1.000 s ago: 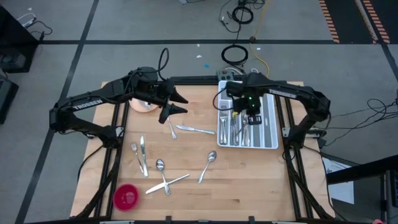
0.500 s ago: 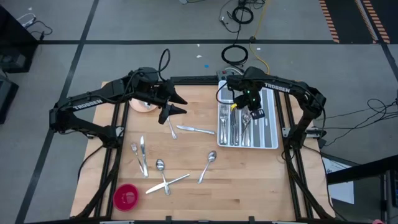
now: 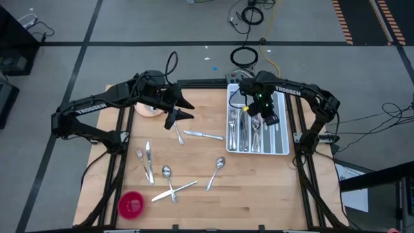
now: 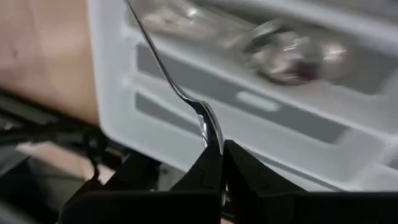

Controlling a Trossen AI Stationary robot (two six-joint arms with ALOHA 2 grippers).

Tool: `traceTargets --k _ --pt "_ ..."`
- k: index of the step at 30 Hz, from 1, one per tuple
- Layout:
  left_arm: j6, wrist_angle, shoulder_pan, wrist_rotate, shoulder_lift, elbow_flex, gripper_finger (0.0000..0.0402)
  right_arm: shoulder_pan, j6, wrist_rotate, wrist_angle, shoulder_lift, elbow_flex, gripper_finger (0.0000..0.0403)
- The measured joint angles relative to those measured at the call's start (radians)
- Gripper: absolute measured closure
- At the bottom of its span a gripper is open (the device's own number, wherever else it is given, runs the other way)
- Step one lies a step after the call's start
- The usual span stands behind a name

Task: Sort silverware
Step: Put the top silver spoon into the white silverware tray

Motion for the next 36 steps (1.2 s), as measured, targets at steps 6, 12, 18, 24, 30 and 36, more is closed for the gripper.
traceTargets --k 6,12,18,24,30,36 --pt "0.001 0.001 0.0 -0.001 0.0 0.0 0.0198 0.015 -0.049 0.042 0.002 0.0 -0.146 0.0403" --pt "0.008 0.002 0.0 -0.05 0.0 0.0 0.0198 0.044 -0.058 0.079 0.0 -0.004 -0.142 0.0403" --pt "0.007 0.002 0.0 -0.055 0.0 0.0 0.0198 0.067 -0.135 0.071 -0.003 0.0 -0.049 0.0403" --pt "0.007 0.002 0.0 -0.058 0.0 0.0 0.0198 0.073 -0.2 0.098 -0.003 0.055 -0.014 0.0403" --pt "0.008 0.003 0.0 -0.058 0.0 0.0 0.0198 0.077 -0.207 0.15 -0.002 0.148 0.024 0.0403" --pt "0.03 0.002 0.0 -0.061 0.001 0.0 0.0198 0.095 -0.207 0.151 0.002 0.223 0.121 0.0403"
